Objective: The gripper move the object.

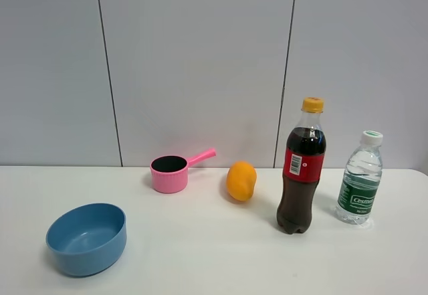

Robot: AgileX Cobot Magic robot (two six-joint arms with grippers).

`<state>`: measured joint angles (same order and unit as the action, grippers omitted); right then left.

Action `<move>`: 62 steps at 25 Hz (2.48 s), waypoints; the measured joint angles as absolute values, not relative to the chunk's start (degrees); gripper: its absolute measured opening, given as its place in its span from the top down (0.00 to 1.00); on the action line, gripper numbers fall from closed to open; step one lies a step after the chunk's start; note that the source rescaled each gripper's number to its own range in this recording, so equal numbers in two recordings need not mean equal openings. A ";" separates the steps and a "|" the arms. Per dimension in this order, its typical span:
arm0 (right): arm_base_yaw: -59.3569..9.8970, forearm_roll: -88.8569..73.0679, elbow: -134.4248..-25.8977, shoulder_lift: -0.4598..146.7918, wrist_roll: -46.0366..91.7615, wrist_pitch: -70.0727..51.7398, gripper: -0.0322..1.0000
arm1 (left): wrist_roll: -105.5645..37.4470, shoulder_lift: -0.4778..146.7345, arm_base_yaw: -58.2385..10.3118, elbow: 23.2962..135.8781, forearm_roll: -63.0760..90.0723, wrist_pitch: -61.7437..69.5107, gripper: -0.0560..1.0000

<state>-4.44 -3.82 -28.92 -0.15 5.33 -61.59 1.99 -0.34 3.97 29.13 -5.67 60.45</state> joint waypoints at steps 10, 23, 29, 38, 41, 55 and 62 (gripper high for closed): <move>-4.44 -4.99 -28.80 -0.15 4.23 -61.54 0.01 | 2.04 -0.34 3.97 29.13 -5.67 60.45 0.00; -1.26 -4.89 -28.80 -0.15 3.49 -61.54 0.01 | 2.04 -0.34 3.97 29.13 -5.61 60.45 0.00; 5.83 -4.89 -28.80 -0.15 3.37 -61.54 0.01 | 2.04 -0.34 3.97 29.13 -5.67 60.45 0.00; 6.49 -4.78 -28.80 -0.15 3.16 -61.54 0.01 | 2.04 -0.34 3.97 29.13 -5.67 60.45 0.00; 6.49 -4.78 -28.80 -0.15 3.16 -61.54 0.01 | 2.04 -0.34 3.97 29.13 -5.67 60.45 0.00; 6.49 -3.91 -28.80 -0.15 3.34 -61.54 0.01 | 2.06 -0.34 3.97 29.13 -5.67 60.45 0.00; 6.49 -3.91 -28.80 -0.15 3.34 -61.54 0.01 | 2.06 -0.34 3.97 29.13 -5.67 60.45 0.00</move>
<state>6.49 -3.91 -28.80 -0.15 3.34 -61.54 2.06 -0.34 3.97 29.13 -5.67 60.45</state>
